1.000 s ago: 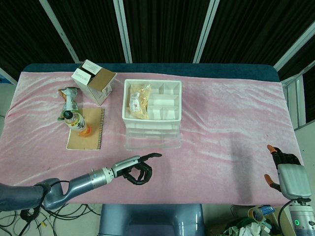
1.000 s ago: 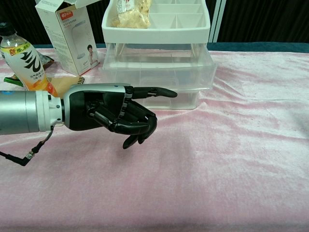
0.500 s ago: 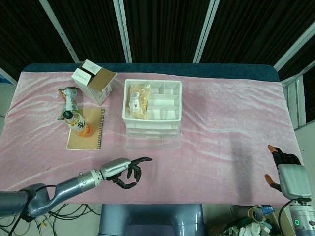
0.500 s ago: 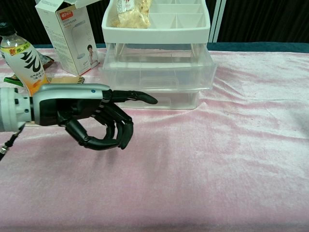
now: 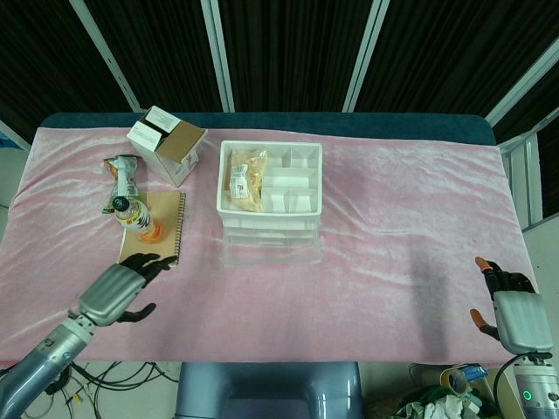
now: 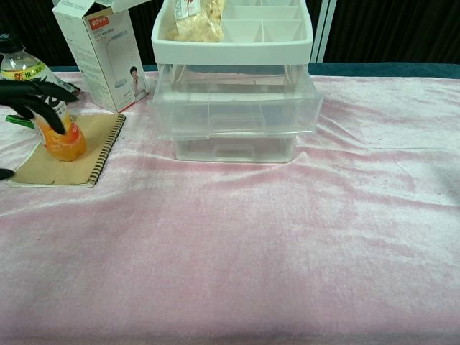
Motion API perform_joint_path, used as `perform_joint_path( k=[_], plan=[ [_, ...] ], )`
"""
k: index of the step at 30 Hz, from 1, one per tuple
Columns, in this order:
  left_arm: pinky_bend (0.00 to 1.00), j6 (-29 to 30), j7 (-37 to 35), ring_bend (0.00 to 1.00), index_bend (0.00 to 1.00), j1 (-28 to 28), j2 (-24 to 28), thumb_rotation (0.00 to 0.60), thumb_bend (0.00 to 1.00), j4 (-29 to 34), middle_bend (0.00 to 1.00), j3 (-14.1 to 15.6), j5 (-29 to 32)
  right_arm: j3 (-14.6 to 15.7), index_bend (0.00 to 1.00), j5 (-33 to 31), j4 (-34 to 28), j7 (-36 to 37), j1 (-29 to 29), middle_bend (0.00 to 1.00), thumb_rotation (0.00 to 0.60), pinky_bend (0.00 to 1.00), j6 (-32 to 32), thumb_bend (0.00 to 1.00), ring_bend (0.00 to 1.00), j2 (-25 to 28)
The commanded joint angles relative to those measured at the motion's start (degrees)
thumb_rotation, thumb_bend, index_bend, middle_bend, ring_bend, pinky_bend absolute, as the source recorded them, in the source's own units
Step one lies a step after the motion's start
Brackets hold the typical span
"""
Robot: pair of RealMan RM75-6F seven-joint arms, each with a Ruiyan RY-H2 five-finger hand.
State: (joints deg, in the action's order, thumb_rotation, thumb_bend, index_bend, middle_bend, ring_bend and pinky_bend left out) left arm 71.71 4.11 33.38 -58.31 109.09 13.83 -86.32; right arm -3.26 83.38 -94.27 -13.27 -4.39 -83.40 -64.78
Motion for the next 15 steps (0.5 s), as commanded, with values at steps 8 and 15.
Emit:
perform_joint_path(
  k=[8,15],
  plan=[
    [0.09,16.18,-3.15,0.04,0.03,-15.61,3.06,0.6,0.3,-3.59,0.18,-0.3,-0.49,-0.05,0.14,0.2,-0.03,-0.05,0.1,0.16,0.6,0.2,-0.38,0.19,0.25,-0.05],
    [0.07,20.32,-8.36,0.01,0.0,-20.78,1.05,0.6,0.29,-10.37,0.15,-3.0,0.63,-0.03,0.14,0.85,0.13,0.28,0.08,0.16,0.6,0.2,-0.72,0.19,0.24,-0.12]
  ],
)
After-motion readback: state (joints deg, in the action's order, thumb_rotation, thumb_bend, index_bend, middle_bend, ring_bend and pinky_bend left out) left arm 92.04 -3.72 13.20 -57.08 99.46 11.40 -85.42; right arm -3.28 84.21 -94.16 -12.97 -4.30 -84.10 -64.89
